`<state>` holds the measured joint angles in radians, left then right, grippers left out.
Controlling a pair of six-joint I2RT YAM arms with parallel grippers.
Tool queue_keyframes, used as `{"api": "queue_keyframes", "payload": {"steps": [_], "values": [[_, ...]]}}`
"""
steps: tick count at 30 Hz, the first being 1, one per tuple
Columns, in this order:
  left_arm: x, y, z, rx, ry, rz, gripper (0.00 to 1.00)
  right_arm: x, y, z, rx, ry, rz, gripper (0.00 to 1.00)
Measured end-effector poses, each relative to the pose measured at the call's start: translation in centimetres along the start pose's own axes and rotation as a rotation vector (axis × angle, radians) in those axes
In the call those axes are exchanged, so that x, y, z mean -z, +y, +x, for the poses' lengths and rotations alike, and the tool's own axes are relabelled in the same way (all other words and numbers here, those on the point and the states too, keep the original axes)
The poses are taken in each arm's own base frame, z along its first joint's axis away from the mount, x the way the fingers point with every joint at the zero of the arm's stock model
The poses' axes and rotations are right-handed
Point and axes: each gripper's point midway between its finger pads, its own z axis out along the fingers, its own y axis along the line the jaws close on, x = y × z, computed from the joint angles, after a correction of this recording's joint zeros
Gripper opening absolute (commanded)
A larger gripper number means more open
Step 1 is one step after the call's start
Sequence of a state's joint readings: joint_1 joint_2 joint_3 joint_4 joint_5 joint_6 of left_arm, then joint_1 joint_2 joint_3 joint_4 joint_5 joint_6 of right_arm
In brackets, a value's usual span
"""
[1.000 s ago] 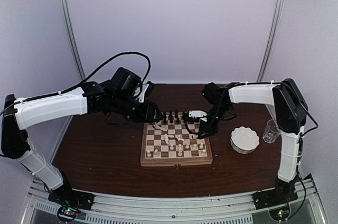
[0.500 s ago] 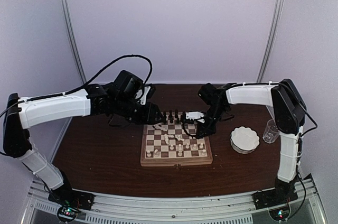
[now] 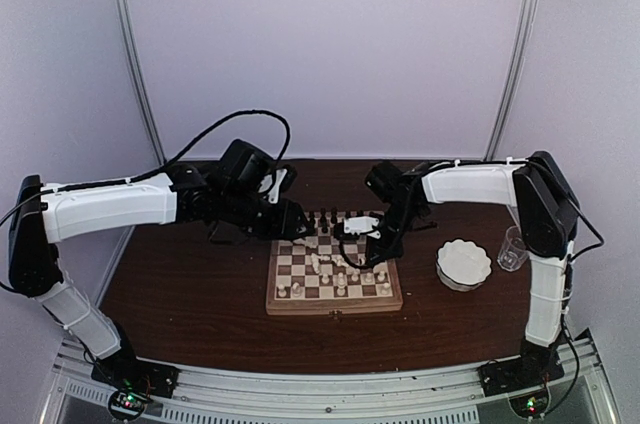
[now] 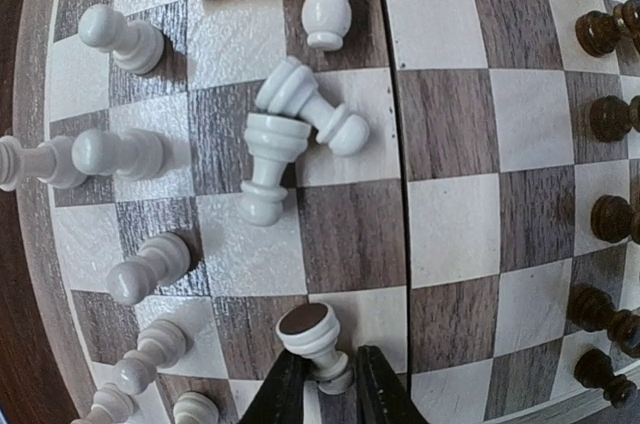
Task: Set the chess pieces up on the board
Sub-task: Pick up the pawn from the chessboard, then pass from the right arm to the left
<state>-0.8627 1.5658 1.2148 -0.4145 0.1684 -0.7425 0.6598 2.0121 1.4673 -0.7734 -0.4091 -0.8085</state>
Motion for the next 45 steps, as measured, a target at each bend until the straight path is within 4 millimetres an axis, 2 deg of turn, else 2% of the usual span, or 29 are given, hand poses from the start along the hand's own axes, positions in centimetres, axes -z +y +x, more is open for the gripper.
{"api": "queue_keyframes", "payload": {"steps": [5, 12, 17, 20, 26, 30, 38, 45], "values": [[-0.1, 0.2, 0.2, 0.002, 0.005, -0.002, 0.48, 0.0, 0.0, 0.0, 0.015, 0.009, 0.014, 0.12], [-0.9, 0.2, 0.5, 0.017, 0.007, 0.016, 0.48, 0.2, 0.1, 0.1, 0.013, 0.002, 0.026, 0.09], [-3.4, 0.0, 1.0, 0.067, 0.025, 0.066, 0.49, 1.0, 1.0, 0.6, -0.009, 0.017, 0.007, 0.09], [-5.2, -0.2, 1.3, 0.112, 0.037, 0.105, 0.5, 2.4, 1.6, 0.3, -0.025, 0.003, 0.001, 0.09], [-7.4, -1.8, 0.7, 0.193, 0.028, 0.22, 0.51, 6.1, 2.4, -1.5, -0.044, -0.079, 0.019, 0.09], [-8.3, -2.8, 0.4, 0.229, 0.03, 0.283, 0.51, 7.8, 2.9, -2.4, -0.057, -0.123, 0.023, 0.09], [-9.5, -5.7, 0.4, 0.231, 0.057, 0.366, 0.48, 8.3, 3.4, -2.9, -0.077, -0.149, 0.008, 0.09], [-9.8, -6.9, 0.2, 0.251, 0.061, 0.417, 0.43, 8.7, 3.8, -3.3, -0.074, -0.162, 0.005, 0.09]]}}
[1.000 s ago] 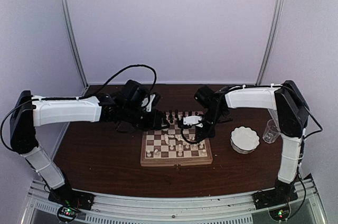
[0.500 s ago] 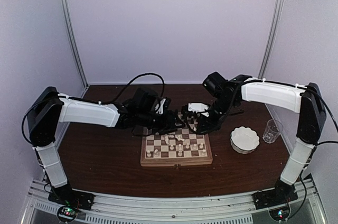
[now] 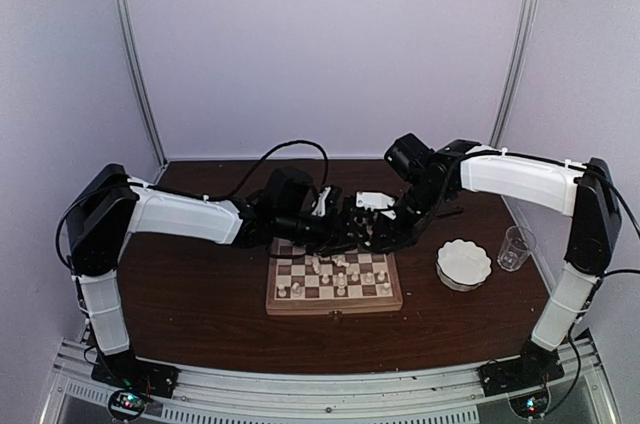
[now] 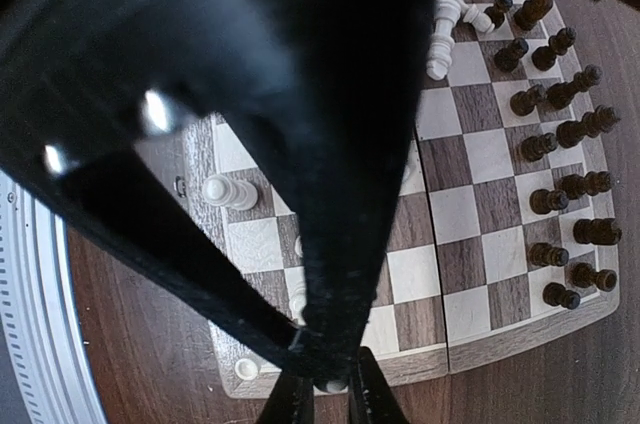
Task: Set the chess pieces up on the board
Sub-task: Pass from the right arm to the left
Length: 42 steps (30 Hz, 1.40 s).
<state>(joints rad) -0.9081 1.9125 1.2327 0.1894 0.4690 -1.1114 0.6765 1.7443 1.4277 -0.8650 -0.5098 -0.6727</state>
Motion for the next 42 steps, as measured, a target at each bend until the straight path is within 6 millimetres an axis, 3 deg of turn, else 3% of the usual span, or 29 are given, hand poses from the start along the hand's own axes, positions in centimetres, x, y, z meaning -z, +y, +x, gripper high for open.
{"api": "queue_keyframes", "payload": {"steps": [20, 28, 33, 37, 42], "values": [[-0.8, -1.1, 0.0, 0.039, 0.012, 0.082, 0.19, 0.8, 0.4, -0.6, -0.004, -0.024, 0.0, 0.1], [-1.0, -1.0, 0.2, 0.062, 0.025, 0.096, 0.2, 0.7, 0.5, -0.4, -0.011, -0.019, -0.004, 0.1], [-1.1, -1.0, 0.3, 0.083, 0.03, 0.098, 0.15, 0.6, 0.5, -0.3, -0.017, -0.016, -0.006, 0.1], [-1.1, -1.0, 0.3, 0.103, 0.026, 0.111, 0.24, 0.6, 0.6, -0.3, -0.024, -0.017, -0.006, 0.1], [-1.3, -1.1, 0.3, 0.132, 0.026, 0.126, 0.24, 0.7, 0.5, -0.2, -0.047, -0.018, -0.002, 0.1]]}}
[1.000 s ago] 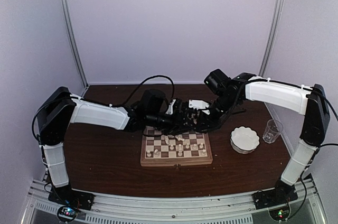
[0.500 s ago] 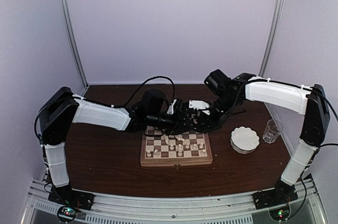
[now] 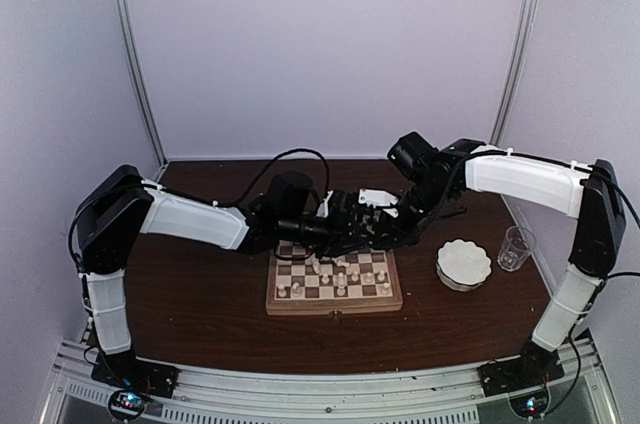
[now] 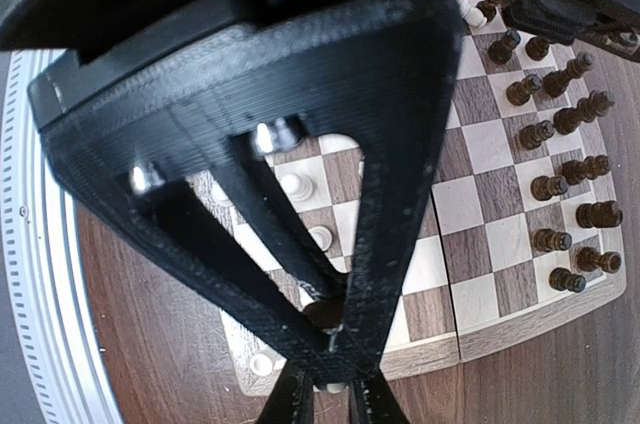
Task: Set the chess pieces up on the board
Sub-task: Pass from the right arm to the left
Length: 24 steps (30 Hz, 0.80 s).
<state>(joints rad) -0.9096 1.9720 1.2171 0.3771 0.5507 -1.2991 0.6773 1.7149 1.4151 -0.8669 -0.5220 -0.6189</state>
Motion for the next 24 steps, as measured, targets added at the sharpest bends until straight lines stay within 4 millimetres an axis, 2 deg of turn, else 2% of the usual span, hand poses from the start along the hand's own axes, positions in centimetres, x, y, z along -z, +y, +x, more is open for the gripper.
{"api": "queue_keyframes", "payload": {"steps": [11, 17, 24], "values": [[-0.11, -0.01, -0.32, 0.046, -0.024, 0.017, 0.19, 0.02, -0.17, -0.09, -0.068, -0.004, 0.007, 0.1], [-0.15, 0.1, -0.5, 0.066, -0.039, 0.029, 0.12, 0.03, -0.25, -0.13, -0.111, -0.007, 0.009, 0.11], [-0.19, -0.13, -0.91, 0.079, -0.064, 0.054, 0.1, 0.2, -0.29, -0.4, -0.147, -0.02, 0.01, 0.33]]}}
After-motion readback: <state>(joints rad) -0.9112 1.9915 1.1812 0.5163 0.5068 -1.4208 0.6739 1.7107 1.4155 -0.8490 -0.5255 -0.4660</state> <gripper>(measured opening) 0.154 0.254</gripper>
